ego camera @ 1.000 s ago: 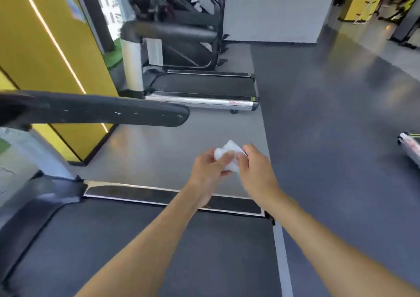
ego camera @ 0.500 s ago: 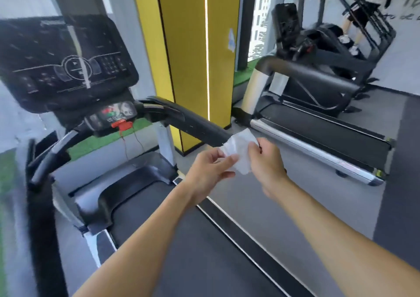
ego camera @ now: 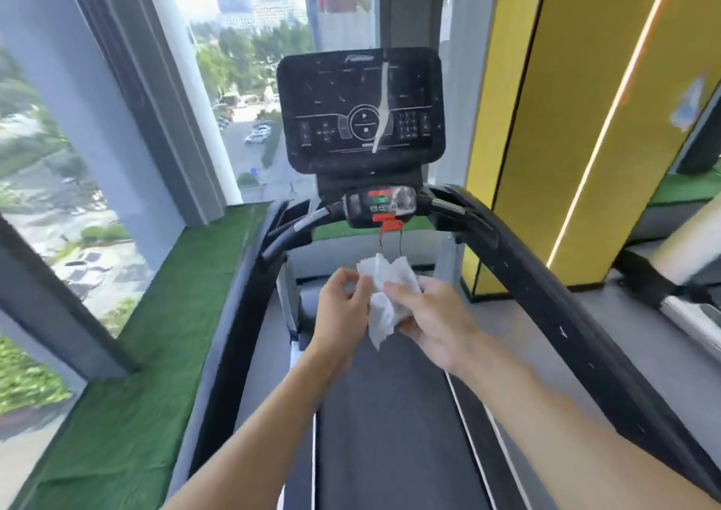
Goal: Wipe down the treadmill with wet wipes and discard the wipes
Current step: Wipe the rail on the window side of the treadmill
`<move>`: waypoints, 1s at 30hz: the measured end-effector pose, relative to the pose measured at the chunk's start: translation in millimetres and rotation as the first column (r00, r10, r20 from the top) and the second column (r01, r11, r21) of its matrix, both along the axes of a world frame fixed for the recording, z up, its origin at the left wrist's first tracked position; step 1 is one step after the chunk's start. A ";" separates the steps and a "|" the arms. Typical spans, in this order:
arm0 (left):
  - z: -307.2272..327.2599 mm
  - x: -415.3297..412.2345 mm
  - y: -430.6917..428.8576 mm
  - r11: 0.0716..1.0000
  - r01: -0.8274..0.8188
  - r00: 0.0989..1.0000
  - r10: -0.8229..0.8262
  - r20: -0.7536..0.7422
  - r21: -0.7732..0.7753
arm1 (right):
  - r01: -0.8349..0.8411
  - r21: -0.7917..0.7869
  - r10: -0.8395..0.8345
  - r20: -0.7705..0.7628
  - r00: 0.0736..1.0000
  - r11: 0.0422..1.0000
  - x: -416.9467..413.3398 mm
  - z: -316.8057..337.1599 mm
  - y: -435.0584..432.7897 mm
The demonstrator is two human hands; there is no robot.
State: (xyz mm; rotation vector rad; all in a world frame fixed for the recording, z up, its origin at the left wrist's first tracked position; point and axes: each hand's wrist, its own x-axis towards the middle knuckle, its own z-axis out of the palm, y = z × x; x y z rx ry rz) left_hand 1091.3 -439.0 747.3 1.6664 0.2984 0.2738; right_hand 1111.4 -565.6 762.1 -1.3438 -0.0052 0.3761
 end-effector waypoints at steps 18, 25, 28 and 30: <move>-127.8 148.2 273.6 0.600 0.245 0.874 0.204 -0.442 0.762 | -0.105 -0.272 0.006 -0.341 0.940 0.957 198.8 -151.4 219.9; -192.9 213.1 326.7 0.437 0.300 0.884 0.206 -0.419 0.848 | -0.139 -0.232 0.027 -0.428 0.903 0.963 275.6 -248.4 316.2; -219.9 214.2 335.4 0.331 0.298 0.918 0.156 -0.364 0.895 | -0.080 -0.266 -0.034 -0.400 0.916 0.961 303.2 -297.2 350.7; -227.6 211.6 339.6 0.378 0.254 0.934 0.141 -0.327 0.890 | -0.045 -0.265 -0.060 -0.375 0.925 0.963 320.6 -319.6 367.0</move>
